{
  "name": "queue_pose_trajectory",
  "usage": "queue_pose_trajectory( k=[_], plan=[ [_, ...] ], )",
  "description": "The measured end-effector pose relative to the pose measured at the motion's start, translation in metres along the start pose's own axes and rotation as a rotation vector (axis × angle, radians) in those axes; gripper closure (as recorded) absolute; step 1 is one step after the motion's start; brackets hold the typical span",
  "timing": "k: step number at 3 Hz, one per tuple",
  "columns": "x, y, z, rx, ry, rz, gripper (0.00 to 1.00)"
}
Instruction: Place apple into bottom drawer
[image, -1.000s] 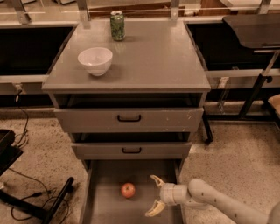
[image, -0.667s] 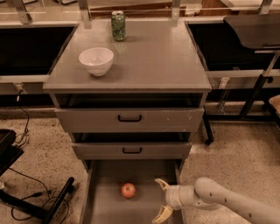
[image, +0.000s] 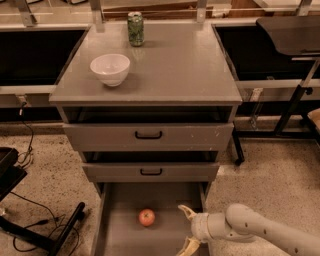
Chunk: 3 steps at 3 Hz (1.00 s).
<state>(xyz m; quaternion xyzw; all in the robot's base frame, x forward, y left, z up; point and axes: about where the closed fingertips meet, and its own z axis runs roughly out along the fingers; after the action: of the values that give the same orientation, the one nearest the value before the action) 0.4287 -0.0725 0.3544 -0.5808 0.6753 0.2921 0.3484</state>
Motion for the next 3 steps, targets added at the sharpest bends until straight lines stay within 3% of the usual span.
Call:
queue_pose_trajectory(
  k=[1,2,3],
  plan=[
    [-0.004,0.003,-0.003,-0.006,0.012,-0.006,0.00],
    [-0.021,0.017,-0.022,-0.002,0.085,-0.024,0.00],
    [-0.052,0.044,-0.036,-0.016,0.202,-0.042,0.00]
  ],
)
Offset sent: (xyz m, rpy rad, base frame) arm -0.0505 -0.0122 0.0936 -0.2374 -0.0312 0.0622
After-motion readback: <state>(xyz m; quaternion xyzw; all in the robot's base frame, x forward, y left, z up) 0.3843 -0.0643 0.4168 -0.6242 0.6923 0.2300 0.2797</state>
